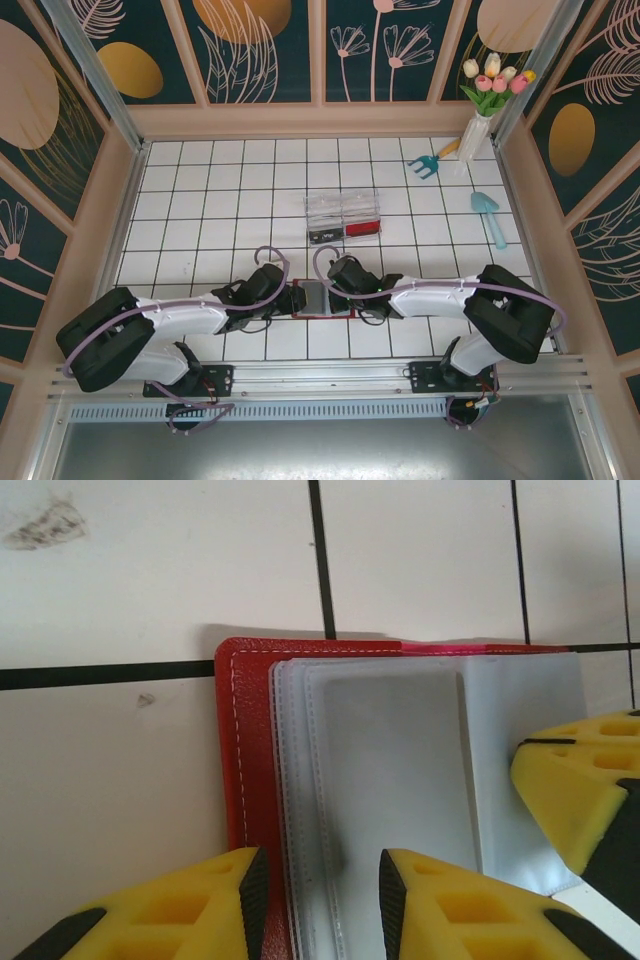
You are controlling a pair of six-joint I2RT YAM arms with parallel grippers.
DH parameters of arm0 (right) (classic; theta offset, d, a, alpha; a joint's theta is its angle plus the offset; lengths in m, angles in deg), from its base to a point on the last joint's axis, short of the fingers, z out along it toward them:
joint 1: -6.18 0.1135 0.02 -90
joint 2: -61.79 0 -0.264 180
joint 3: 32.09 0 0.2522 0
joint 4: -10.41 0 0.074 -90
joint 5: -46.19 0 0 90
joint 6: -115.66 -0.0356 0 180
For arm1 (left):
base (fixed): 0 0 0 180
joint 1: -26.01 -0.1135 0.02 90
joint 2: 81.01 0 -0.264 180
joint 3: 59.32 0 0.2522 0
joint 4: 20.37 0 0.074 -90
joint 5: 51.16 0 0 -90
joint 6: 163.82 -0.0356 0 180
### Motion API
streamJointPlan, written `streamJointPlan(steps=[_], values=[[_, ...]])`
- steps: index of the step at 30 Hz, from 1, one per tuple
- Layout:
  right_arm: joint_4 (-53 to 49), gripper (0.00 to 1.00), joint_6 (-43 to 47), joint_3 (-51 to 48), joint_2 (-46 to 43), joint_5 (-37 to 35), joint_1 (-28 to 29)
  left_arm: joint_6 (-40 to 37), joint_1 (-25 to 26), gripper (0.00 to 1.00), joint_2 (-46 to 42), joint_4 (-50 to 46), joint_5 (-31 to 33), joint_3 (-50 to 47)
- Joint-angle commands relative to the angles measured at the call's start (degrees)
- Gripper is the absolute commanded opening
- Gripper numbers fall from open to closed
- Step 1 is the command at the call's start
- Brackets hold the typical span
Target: Take the credit cards out of the card holder
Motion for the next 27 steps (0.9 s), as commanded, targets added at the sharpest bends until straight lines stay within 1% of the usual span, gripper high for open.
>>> streamJointPlan(steps=[1, 5, 8, 14, 24, 27], values=[[-3.73, 0.00, -1.02, 2.40, -1.64, -2.66, 1.13, 0.12, -0.39, 0.38, -1.24, 0.32, -1.13, 1.70], [-6.77, 0.00, -1.66, 3.06, -3.56, -4.24, 1.30, -0.17, -0.37, 0.38, -4.32, -2.36, -0.27, 2.58], [-8.29, 0.00, -2.16, 2.42, -4.05, -4.80, 1.09, 0.00, -0.34, 0.38, -5.66, -2.12, -1.14, 2.68], [-6.25, 0.00, -2.23, -0.13, -2.19, -2.95, 0.43, 0.87, -0.35, 0.38, -2.41, 1.30, -4.55, 2.46], [-4.02, 0.00, -2.86, -0.87, 0.17, -1.23, 0.52, 1.77, -0.40, 0.39, 1.55, 0.30, -3.72, 2.66], [-3.69, 0.00, -2.95, -0.87, 0.35, -0.97, 0.47, 2.02, -0.41, 0.39, 2.32, 1.51, -4.58, 2.33]])
